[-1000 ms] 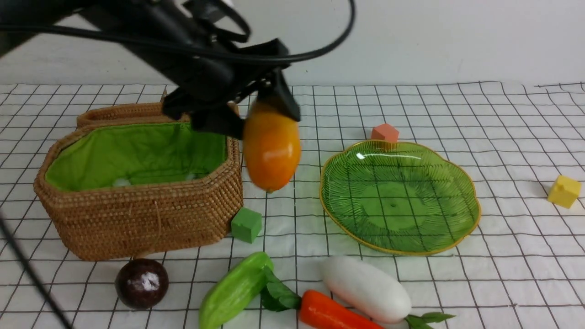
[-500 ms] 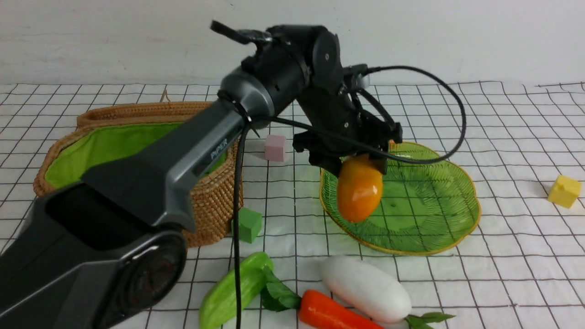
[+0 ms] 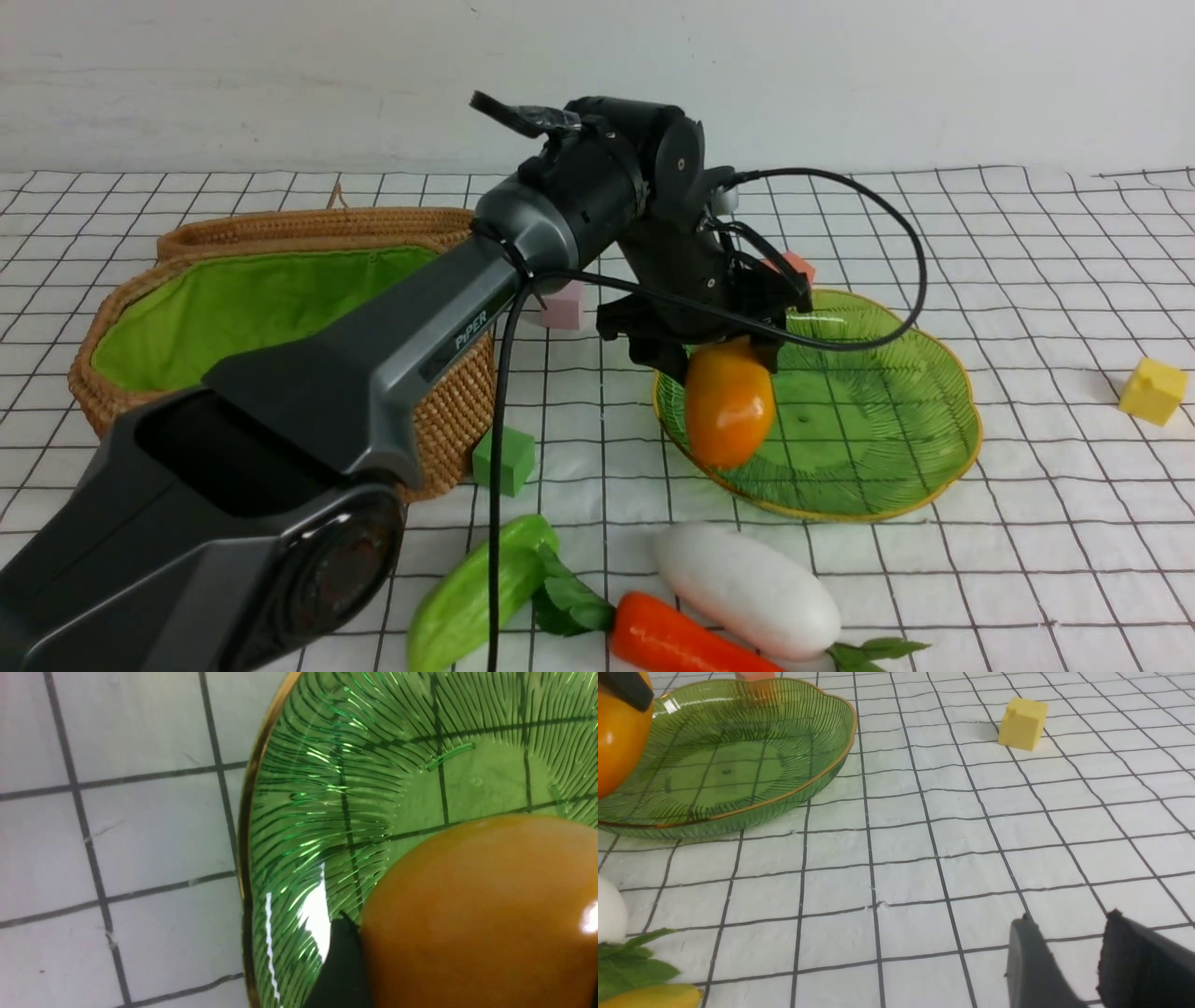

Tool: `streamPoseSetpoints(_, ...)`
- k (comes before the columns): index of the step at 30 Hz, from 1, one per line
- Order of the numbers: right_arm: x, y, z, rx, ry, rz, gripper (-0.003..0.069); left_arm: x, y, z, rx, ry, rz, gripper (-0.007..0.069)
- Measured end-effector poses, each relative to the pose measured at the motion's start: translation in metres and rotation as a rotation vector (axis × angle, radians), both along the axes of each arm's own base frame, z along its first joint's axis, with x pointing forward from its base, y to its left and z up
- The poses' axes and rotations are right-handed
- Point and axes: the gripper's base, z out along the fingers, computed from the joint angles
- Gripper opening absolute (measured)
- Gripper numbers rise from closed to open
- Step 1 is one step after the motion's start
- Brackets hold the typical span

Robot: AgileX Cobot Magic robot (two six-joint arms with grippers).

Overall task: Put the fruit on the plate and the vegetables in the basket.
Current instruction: Grab the mango with your left arm and place it on the right plate, then grab a mangosteen with your left arm and put it on the plate on the right

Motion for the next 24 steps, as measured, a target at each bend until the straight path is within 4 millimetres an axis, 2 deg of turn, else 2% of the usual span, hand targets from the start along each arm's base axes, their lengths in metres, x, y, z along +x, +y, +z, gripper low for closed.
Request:
streamPoseSetpoints(5,0.000,0.000,0.000,0.000,0.000,0.000,0.0245,-0.002,0.000,0.004,-0.003,0.009,-0.006,0.0636)
streamPoseSetpoints(7,0.000,0.000,0.000,0.000,0.000,0.000,0.0245,-0.003,0.001,0.008,-0.001,0.006,-0.013,0.0644)
streamPoseSetpoints(12,0.000,0.000,0.000,0.001,0.000,0.000,0.0245,-0.012,0.015,0.044,0.008,-0.015,-0.054,0.0635)
streamPoseSetpoints(13,0.000,0.000,0.000,0.001,0.000,0.000,0.0245,-0.012,0.017,0.046,0.009,-0.014,-0.054,0.0633)
streamPoseSetpoints(14,0.000,0.000,0.000,0.002,0.000,0.000,0.0245,-0.015,0.027,0.067,-0.005,-0.040,-0.055,0.0620)
streamPoseSetpoints(16,0.000,0.000,0.000,0.002,0.000,0.000,0.0245,-0.019,0.041,0.095,-0.023,-0.087,-0.053,0.0599)
streamPoseSetpoints(17,0.000,0.000,0.000,0.002,0.000,0.000,0.0245,-0.020,0.043,0.098,-0.025,-0.092,-0.052,0.0599)
streamPoseSetpoints(18,0.000,0.000,0.000,0.002,0.000,0.000,0.0245,-0.029,0.062,0.131,-0.042,-0.150,-0.050,0.0577)
streamPoseSetpoints(19,0.000,0.000,0.000,0.002,0.000,0.000,0.0245,-0.034,0.072,0.146,-0.045,-0.176,-0.048,0.0571)
streamPoseSetpoints(20,0.000,0.000,0.000,0.002,0.000,0.000,0.0245,-0.036,0.074,0.150,-0.047,-0.183,-0.052,0.0569)
streamPoseSetpoints(21,0.000,0.000,0.000,0.002,0.000,0.000,0.0245,-0.055,0.096,0.184,-0.053,-0.248,-0.055,0.0559)
streamPoseSetpoints(22,0.000,0.000,0.000,0.002,0.000,0.000,0.0245,-0.057,0.098,0.185,-0.048,-0.247,-0.056,0.0557)
streamPoseSetpoints(23,0.000,0.000,0.000,0.002,0.000,0.000,0.0245,-0.077,0.114,0.209,-0.035,-0.296,-0.059,0.0554)
streamPoseSetpoints(24,0.000,0.000,0.000,0.002,0.000,0.000,0.0245,-0.091,0.126,0.217,-0.001,-0.313,-0.055,0.0552)
